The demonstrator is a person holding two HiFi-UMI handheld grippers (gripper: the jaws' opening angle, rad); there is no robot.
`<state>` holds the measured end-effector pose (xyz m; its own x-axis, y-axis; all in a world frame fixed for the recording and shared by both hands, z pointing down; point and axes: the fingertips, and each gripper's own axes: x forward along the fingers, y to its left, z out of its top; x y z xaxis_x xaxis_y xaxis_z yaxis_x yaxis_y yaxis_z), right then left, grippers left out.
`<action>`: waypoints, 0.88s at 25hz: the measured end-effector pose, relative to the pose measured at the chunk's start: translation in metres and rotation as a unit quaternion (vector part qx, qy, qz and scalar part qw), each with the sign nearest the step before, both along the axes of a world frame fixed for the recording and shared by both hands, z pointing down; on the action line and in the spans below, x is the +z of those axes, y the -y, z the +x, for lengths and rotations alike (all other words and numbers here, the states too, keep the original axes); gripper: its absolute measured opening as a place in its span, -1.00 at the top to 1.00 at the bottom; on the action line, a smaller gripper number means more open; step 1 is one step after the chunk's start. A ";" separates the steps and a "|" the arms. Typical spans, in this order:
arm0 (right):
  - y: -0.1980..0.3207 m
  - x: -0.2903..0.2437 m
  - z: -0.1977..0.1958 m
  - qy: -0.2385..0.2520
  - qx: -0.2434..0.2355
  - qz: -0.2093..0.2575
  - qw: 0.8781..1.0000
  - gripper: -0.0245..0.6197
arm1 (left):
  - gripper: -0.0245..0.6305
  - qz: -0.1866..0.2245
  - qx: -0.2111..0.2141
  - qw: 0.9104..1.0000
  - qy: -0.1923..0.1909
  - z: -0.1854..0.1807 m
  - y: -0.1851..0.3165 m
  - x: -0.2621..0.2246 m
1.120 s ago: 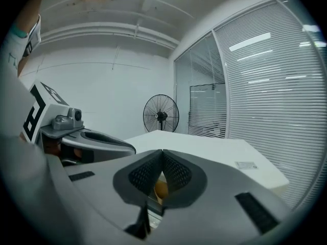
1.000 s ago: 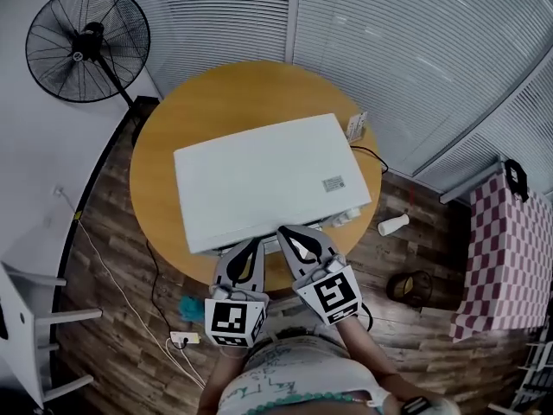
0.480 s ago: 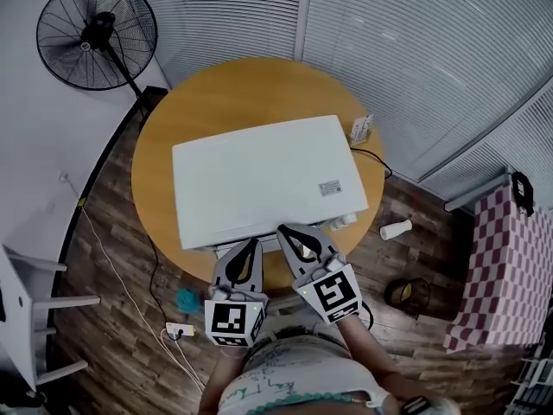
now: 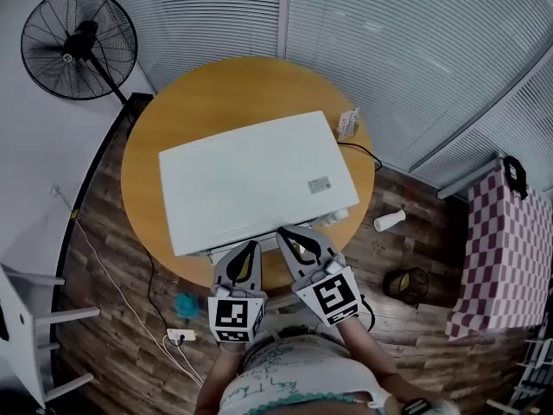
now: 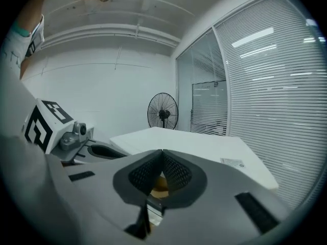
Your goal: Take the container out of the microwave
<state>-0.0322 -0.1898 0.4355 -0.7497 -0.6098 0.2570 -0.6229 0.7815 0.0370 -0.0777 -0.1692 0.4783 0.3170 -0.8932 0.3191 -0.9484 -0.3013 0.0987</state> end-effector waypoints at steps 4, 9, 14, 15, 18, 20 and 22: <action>-0.001 0.002 0.010 -0.010 0.013 -0.011 1.000 0.94 | 0.87 -0.020 0.008 1.000 0.013 0.002 0.002 0.021; -0.001 0.003 0.018 -0.012 0.021 -0.010 1.000 0.94 | 0.87 -0.048 0.014 0.998 0.030 0.003 0.006 0.050; 0.000 0.002 0.026 -0.016 0.031 -0.014 0.999 0.94 | 0.87 -0.073 0.015 0.996 0.048 0.001 0.009 0.079; 0.001 0.003 0.028 -0.017 0.033 -0.013 0.999 0.94 | 0.87 -0.079 0.015 0.996 0.049 0.002 0.011 0.082; 0.004 0.006 0.038 -0.019 0.040 -0.009 0.999 0.94 | 0.87 -0.092 0.016 0.994 0.052 0.004 0.014 0.092; 0.006 0.006 0.043 -0.018 0.046 -0.006 0.999 0.94 | 0.87 -0.099 0.018 0.993 0.059 0.002 0.016 0.099; 0.008 0.006 0.046 -0.020 0.053 -0.010 0.998 0.94 | 0.87 -0.104 0.016 0.992 0.063 0.000 0.018 0.103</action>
<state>0.0140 -0.1978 0.4415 -0.6695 -0.6804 0.2981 -0.7010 0.7115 0.0495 -0.0777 -0.1874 0.5815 0.2909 -0.7935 0.5346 -0.9472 -0.3177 0.0438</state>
